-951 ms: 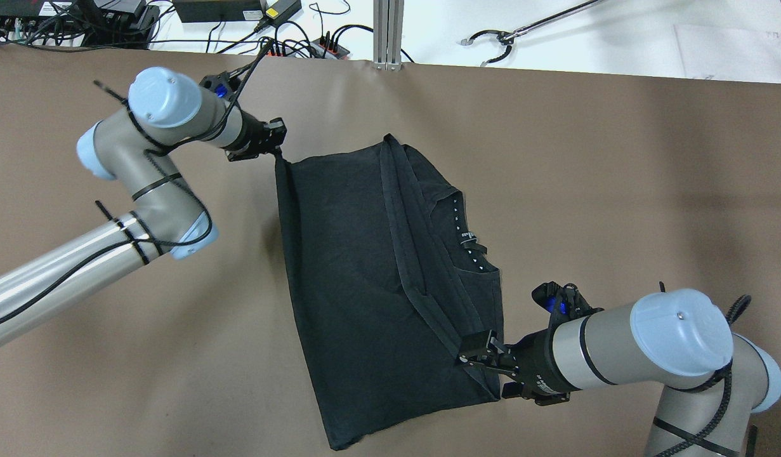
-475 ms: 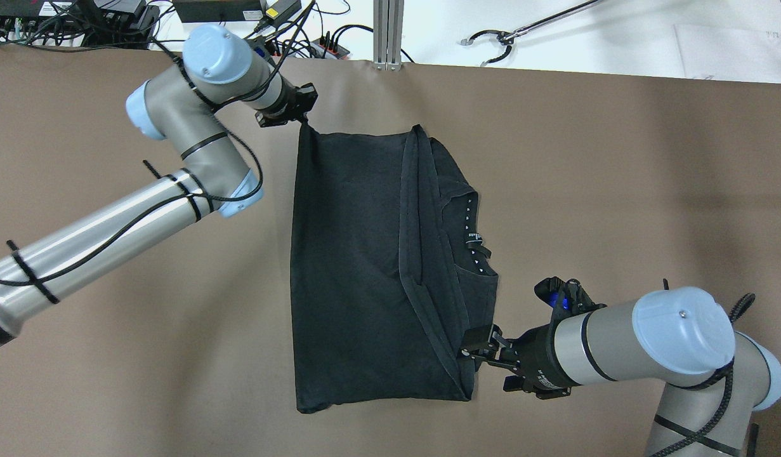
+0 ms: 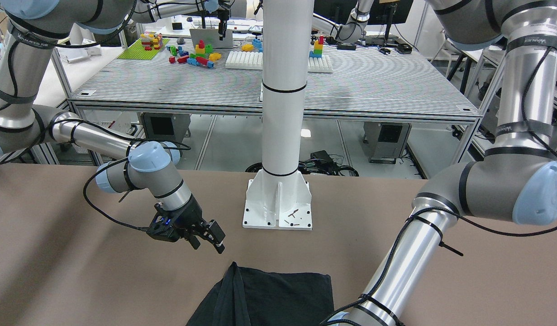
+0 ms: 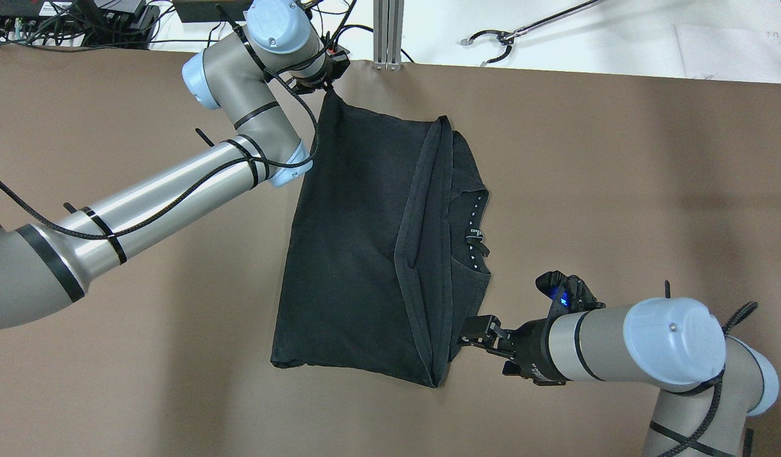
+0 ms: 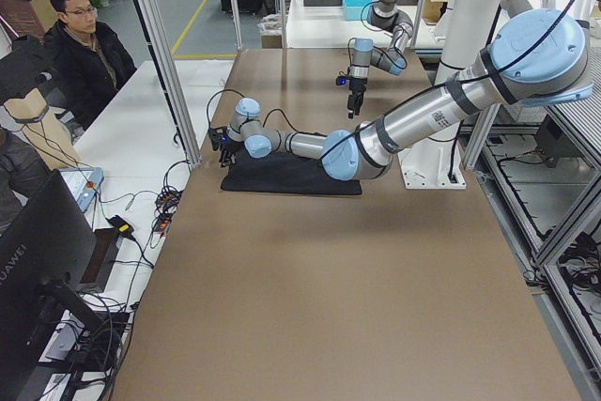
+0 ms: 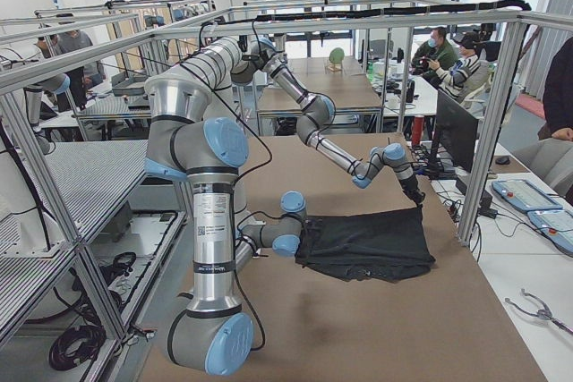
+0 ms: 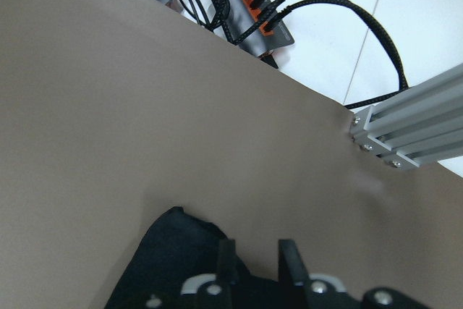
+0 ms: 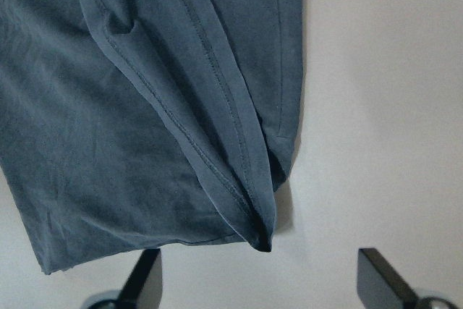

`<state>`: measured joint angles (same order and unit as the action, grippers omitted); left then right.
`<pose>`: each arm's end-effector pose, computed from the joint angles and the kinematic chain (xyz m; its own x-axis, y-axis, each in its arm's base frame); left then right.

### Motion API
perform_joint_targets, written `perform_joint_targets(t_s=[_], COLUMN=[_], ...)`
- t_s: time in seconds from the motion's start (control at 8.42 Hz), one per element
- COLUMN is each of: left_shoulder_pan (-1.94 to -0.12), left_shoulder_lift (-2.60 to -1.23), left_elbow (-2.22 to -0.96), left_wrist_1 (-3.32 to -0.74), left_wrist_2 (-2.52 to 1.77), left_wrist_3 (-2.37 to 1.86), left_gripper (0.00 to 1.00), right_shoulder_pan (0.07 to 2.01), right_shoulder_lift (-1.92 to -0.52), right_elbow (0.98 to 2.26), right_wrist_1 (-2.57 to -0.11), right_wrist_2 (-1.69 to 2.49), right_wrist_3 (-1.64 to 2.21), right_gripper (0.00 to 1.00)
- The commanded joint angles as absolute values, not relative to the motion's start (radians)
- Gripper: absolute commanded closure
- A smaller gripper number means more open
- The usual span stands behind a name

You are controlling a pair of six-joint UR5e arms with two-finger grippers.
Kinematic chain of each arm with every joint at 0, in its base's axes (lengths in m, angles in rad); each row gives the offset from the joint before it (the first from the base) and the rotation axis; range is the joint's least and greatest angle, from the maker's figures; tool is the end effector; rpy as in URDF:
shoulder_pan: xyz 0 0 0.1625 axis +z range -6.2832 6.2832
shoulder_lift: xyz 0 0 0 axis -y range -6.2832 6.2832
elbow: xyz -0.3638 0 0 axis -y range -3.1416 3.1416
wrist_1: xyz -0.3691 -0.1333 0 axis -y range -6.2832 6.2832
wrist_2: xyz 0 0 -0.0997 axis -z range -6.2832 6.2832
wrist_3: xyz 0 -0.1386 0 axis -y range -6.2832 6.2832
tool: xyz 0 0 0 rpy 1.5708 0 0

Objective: Fold clothes
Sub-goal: 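Pull the held corner away from the robot with the left gripper, straightening the shirt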

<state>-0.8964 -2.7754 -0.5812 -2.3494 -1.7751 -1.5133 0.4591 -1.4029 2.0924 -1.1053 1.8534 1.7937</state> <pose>0.4601 -0.7440 0.2045 0.3780 -0.3827 -0.8430 0.6380 0.7675 -0.0624 -0.4131 -0.3098 0.2489 0.3096 0.3899 0.8673 -0.2721 0.9103 -0.3121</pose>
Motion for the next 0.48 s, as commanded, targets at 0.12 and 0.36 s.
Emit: perform_joint_targets(t_s=[0.12,0.36], left_shoulder_pan=[-0.894,-0.897], left_shoulder_lift=[-2.584,-2.573], left_elbow=[-0.846,-0.877], left_wrist_1=[-2.350,-2.350], left_wrist_2=[-1.776,-1.778], left_wrist_3=[-1.505,-1.506], left_gripper=[0.06,0.06], right_shoulder_pan=[0.417,0.396], right_shoulder_lift=[-1.188,-1.163], right_elbow=[2.023,2.007], right_wrist_1=[-1.403,-1.469], right_wrist_2=[1.746,1.705], right_wrist_3=[1.666,1.425], right_gripper=[0.10,0.39])
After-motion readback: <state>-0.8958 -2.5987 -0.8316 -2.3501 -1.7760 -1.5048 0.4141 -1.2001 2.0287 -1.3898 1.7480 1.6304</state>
